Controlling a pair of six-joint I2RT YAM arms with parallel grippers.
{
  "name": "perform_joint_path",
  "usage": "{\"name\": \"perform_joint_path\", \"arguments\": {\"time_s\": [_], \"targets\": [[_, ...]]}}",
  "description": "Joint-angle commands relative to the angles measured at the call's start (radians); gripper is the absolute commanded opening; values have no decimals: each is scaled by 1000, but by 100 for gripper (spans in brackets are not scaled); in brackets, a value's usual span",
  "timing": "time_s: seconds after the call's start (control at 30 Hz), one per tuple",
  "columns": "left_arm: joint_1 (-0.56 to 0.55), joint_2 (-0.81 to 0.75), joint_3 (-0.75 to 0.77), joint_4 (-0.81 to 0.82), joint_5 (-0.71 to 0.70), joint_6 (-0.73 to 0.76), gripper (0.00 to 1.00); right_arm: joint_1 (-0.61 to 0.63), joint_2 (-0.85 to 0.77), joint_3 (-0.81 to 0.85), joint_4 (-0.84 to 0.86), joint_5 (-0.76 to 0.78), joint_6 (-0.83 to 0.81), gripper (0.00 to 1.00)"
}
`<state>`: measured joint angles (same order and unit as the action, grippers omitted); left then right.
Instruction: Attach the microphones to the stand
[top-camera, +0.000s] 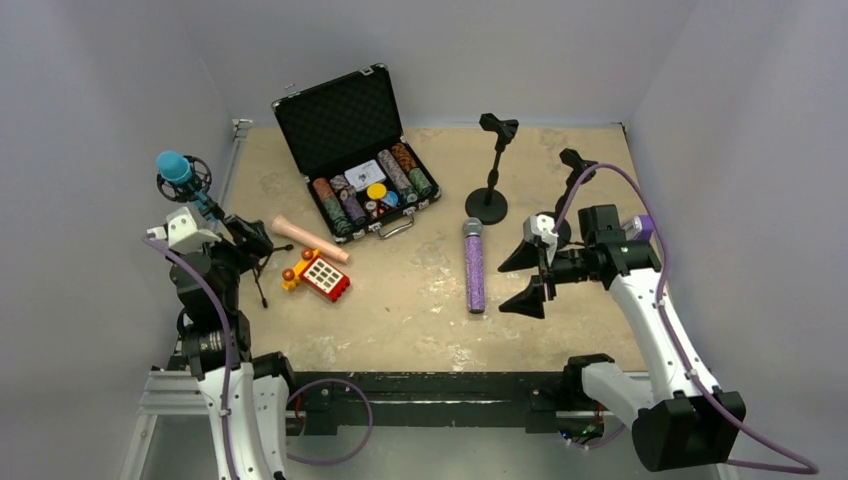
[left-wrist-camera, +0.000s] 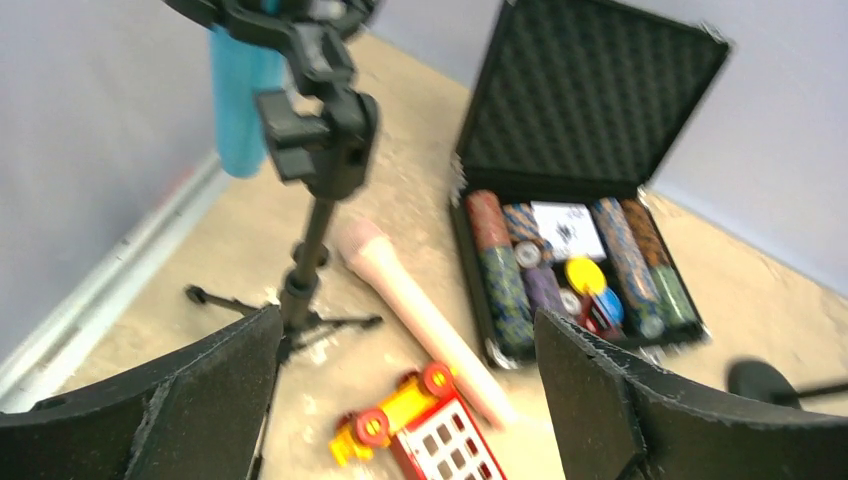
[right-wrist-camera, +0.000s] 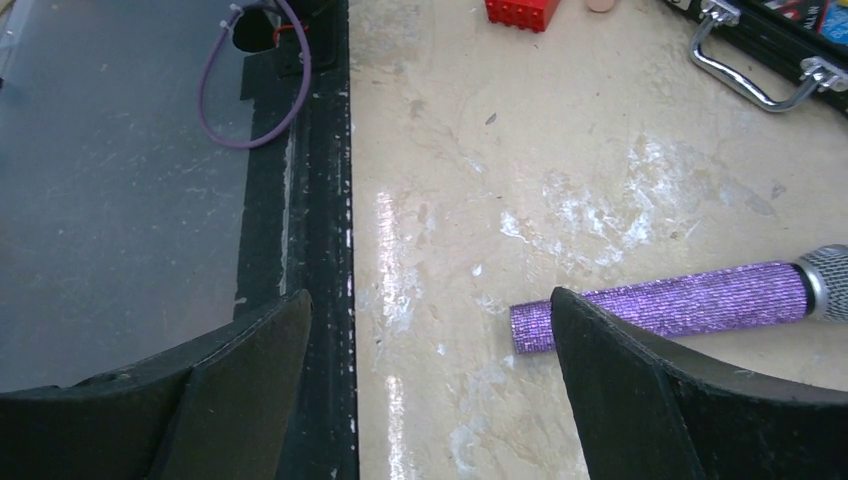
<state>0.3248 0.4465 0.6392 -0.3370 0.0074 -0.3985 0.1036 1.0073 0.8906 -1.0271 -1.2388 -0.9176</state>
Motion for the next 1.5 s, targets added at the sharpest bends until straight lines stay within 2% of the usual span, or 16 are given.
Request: {"name": "perform_joint_path", "arguments": {"time_s": [0.0,0.1,0.2,0.37,0.43,0.53,0.7,0.83,0.9,1.1,1.27,1.47], "targets": [[-4,-13,100,-284,221,-56,100,-4,-25,110,-36,53,-19,93],[-8,-32,123,-328,391,-53,99,-5,-30,212,-100,145,-15,93],[-17,-33,124,-320,564,-92,99,-4,-23,338,-109,222,70,93],[-52,-18,88,-236,782,-167,99,-4,2,512,43,318,340,93],[-101,-12,74,-219,787,-175,99,-4,26,571,123,359,445,95],[-210,17,55,-223,748,-160,99,10,123,699,164,394,505,97],[-385,82,88,-295,639,-113,98,119,444,1125,20,624,448,97],[-398,58,84,-308,613,-106,98,144,684,1467,-40,745,433,97],[-398,41,83,-321,609,-106,98,161,778,1572,-45,824,405,97],[-397,-1,80,-368,608,-106,98,170,859,1487,51,882,392,94],[-398,-10,80,-385,611,-102,98,171,919,1493,68,886,393,88],[-398,0,78,-378,622,-104,98,172,981,1491,15,850,354,76]]}}
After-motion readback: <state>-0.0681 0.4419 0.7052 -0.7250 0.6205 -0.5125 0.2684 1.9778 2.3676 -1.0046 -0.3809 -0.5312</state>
